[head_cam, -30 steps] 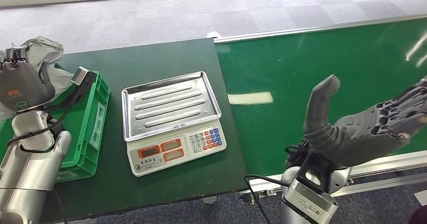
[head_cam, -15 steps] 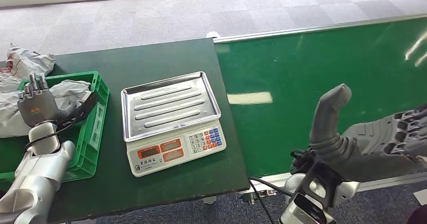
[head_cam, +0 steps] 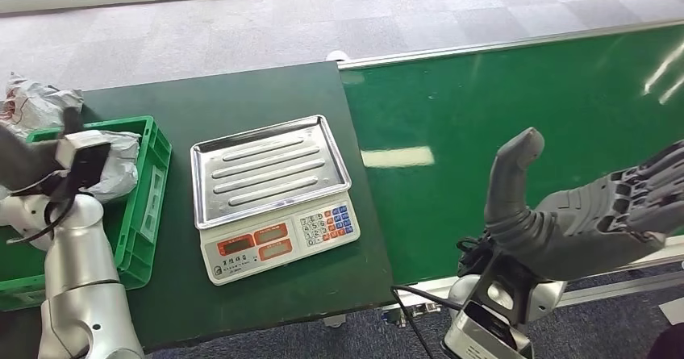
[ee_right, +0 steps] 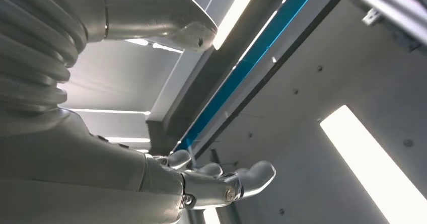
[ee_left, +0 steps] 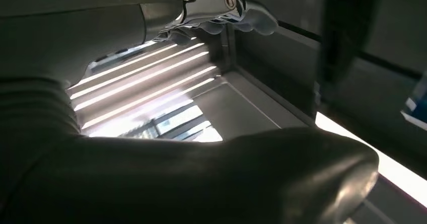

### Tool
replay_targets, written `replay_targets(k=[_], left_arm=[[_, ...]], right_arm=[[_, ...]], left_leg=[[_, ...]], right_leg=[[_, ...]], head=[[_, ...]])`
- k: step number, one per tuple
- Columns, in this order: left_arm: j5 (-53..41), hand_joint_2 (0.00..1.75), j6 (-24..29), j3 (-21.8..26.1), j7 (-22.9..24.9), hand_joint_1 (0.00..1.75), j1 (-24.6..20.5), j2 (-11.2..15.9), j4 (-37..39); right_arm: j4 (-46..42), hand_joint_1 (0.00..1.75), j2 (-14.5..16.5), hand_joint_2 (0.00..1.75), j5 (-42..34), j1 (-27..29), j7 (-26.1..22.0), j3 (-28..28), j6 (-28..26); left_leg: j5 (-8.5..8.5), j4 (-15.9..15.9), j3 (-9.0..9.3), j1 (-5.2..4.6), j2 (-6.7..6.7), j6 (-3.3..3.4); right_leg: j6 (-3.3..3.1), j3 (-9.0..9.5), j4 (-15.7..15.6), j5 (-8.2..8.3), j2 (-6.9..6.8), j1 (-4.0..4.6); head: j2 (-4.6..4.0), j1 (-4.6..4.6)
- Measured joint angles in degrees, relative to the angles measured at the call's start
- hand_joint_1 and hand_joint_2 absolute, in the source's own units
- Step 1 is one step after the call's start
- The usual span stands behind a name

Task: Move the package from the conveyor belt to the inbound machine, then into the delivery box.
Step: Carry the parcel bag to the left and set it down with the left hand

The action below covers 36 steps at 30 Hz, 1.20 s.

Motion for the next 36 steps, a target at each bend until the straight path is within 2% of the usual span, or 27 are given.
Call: replay_targets(k=[2,4,8,9,10,12,14,19,28,30,32,33,36], left_arm=[[14.66,0.87,-0.92,-2.55,0.05,0.0,3.25,-2.12,-7.78],[22.15,1.75,-2.63,-7.22,1.08,0.0,6.01,-2.99,-13.26],[23.96,1.75,-3.55,-9.58,1.39,0.0,7.0,-3.16,-15.13],[24.67,1.75,-4.55,-11.4,1.67,0.0,7.67,-3.27,-16.67],[25.6,1.75,-5.97,-13.9,2.05,0.0,8.65,-3.43,-18.77],[25.67,1.75,-10.68,-23.91,3.4,0.0,12.79,-3.83,-26.28],[24.07,1.75,-13.19,-30.95,4.24,0.0,15.9,-4.03,-31.1],[23.88,1.75,-13.34,-34.45,4.56,0.0,17.43,-4.09,-33.6],[23.24,1.75,-13.52,-36.26,4.52,0.0,18.07,-4.27,-34.68],[23.31,1.75,-15.21,-37.11,4.26,0.0,18.39,-4.69,-33.61],[27.93,1.75,-21.22,-38.46,3.33,0.0,19.35,-5.18,-32.03],[33.01,1.75,-27.25,-39.25,2.76,0.0,20.06,-5.37,-31.41],[48.15,1.75,-53.44,-40.63,1.87,0.0,22.44,-6.6,-30.68]], right_arm=[[0.56,0.0,0.0,1.75,-0.65,-0.02,-0.25,-0.19,0.0],[1.04,0.0,0.0,1.75,-1.23,-0.04,-0.56,-0.38,0.0],[1.2,0.0,0.0,1.75,-1.45,-0.05,-0.67,-0.45,0.0],[1.38,0.0,0.0,1.75,-2.12,-0.06,-0.75,-0.46,0.01],[1.65,0.0,0.0,1.75,-3.11,-0.08,-0.84,-0.46,0.02],[2.44,0.0,-0.01,1.75,-7.14,-0.03,-1.0,-1.02,0.04],[2.84,0.0,-0.02,1.75,-9.64,0.08,-0.99,-1.74,0.04],[3.05,0.0,-0.02,1.75,-9.76,0.14,-0.98,-2.19,0.04],[3.3,0.0,-0.02,1.75,-9.78,0.28,-0.67,-3.08,0.04],[3.43,0.0,-0.03,1.75,-10.96,0.37,-0.35,-3.69,0.04],[3.58,0.0,-0.04,1.75,-12.56,0.6,-0.49,-4.3,0.04],[3.62,0.0,-0.07,1.75,-12.8,0.78,-0.66,-4.52,0.03],[3.63,0.0,-0.19,1.75,-12.23,1.4,-0.99,-5.29,0.02]], left_leg=[[-0.05,0.0,0.07,0.02,0.03,0.02],[-0.02,0.0,-0.02,0.06,-0.27,0.06],[0.01,0.0,-0.09,0.08,-0.45,0.1],[0.02,0.0,-0.11,0.08,-0.54,0.11],[0.02,0.0,-0.13,0.07,-0.62,0.12],[0.03,0.01,-0.15,0.02,-0.76,0.15],[0.01,0.01,-0.14,-0.02,-0.73,0.16],[0.02,0.0,-0.13,-0.01,-0.72,0.16],[0.02,0.01,-0.12,-0.02,-0.72,0.16],[0.01,0.01,-0.12,-0.03,-0.74,0.17],[0.0,0.01,-0.12,-0.05,-0.72,0.19],[-0.01,0.01,-0.12,-0.06,-0.69,0.2],[-0.04,0.01,-0.13,-0.08,-0.66,0.23]], right_leg=[[0.04,0.02,-0.01,-0.07,0.08,0.04],[0.13,0.09,-0.01,-0.17,-0.18,0.08],[0.17,0.15,-0.01,-0.21,-0.38,0.09],[0.18,0.16,-0.01,-0.22,-0.46,0.08],[0.18,0.18,-0.01,-0.22,-0.53,0.07],[0.18,0.2,-0.02,-0.22,-0.63,0.02],[0.19,0.19,-0.02,-0.21,-0.59,-0.02],[0.19,0.18,-0.02,-0.22,-0.58,0.0],[0.19,0.19,-0.02,-0.22,-0.58,-0.01],[0.19,0.2,-0.03,-0.22,-0.59,-0.02],[0.2,0.2,-0.04,-0.22,-0.58,-0.04],[0.2,0.19,-0.04,-0.22,-0.56,-0.05],[0.21,0.17,-0.04,-0.23,-0.52,-0.06]], head=[[0.0,-0.02],[0.0,-0.01],[0.0,0.0],[0.0,0.0],[0.0,0.0],[0.0,0.01],[0.0,0.0],[0.0,-0.01],[0.0,0.0],[0.0,0.0],[0.0,0.0],[0.0,0.0],[0.0,0.0]])
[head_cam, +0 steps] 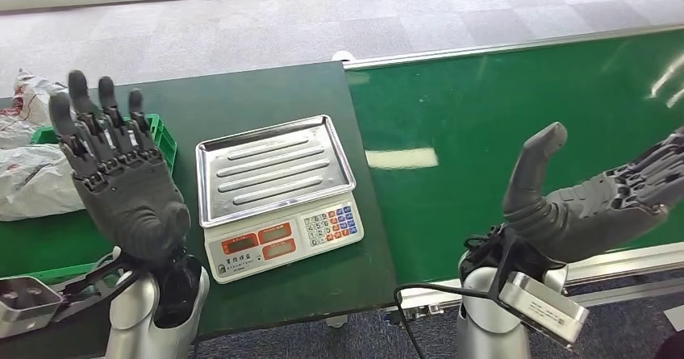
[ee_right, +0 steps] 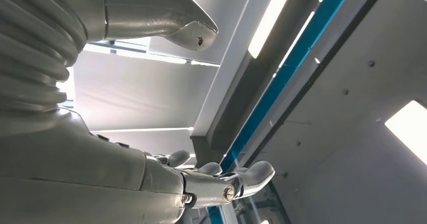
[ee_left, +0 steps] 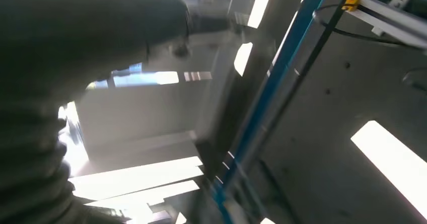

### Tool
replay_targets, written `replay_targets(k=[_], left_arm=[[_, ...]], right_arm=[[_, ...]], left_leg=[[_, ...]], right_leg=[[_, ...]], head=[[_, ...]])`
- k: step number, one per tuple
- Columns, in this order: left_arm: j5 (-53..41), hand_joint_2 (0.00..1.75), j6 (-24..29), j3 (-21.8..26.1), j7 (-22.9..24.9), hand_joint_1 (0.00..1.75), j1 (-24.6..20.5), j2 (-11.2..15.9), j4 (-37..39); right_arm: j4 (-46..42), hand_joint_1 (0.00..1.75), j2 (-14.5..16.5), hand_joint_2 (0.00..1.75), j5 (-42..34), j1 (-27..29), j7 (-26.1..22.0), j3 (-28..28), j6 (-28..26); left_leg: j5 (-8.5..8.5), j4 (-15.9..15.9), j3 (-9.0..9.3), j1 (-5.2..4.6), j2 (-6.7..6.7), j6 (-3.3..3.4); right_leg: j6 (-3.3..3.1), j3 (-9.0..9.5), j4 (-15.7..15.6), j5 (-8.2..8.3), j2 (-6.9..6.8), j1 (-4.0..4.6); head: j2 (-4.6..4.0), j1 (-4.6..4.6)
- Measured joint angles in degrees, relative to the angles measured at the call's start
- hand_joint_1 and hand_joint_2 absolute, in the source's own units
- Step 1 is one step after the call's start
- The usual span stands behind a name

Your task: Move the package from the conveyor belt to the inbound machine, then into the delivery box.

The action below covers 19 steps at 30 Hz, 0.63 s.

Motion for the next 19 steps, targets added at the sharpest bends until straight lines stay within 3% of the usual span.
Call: replay_targets(k=[2,4,19], left_arm=[[2.31,1.75,-13.36,-0.01,-0.24,0.0,1.19,-1.64,0.21],[2.35,1.75,-17.57,0.11,-0.27,0.0,1.66,-2.78,0.76],[7.7,1.75,-14.5,3.02,-0.23,0.0,1.77,-3.18,7.78]], right_arm=[[0.1,0.0,-0.04,1.75,0.21,0.27,-0.01,-0.63,0.0],[0.21,0.0,-0.09,1.75,0.78,0.55,-0.01,-0.98,0.0],[0.68,0.0,-0.7,1.75,5.65,3.99,-0.01,-1.19,-0.02]], left_leg=[[-0.02,0.0,-0.01,0.0,-0.03,0.01],[-0.04,0.0,-0.01,0.0,-0.03,0.01],[-0.03,-0.01,0.0,0.01,-0.03,0.0]], right_leg=[[0.03,0.0,0.0,-0.02,-0.02,0.0],[0.04,0.0,0.0,-0.04,-0.02,-0.01],[0.05,0.04,0.0,-0.04,-0.04,0.0]], head=[[0.0,0.01],[0.0,0.0],[0.0,0.0]])
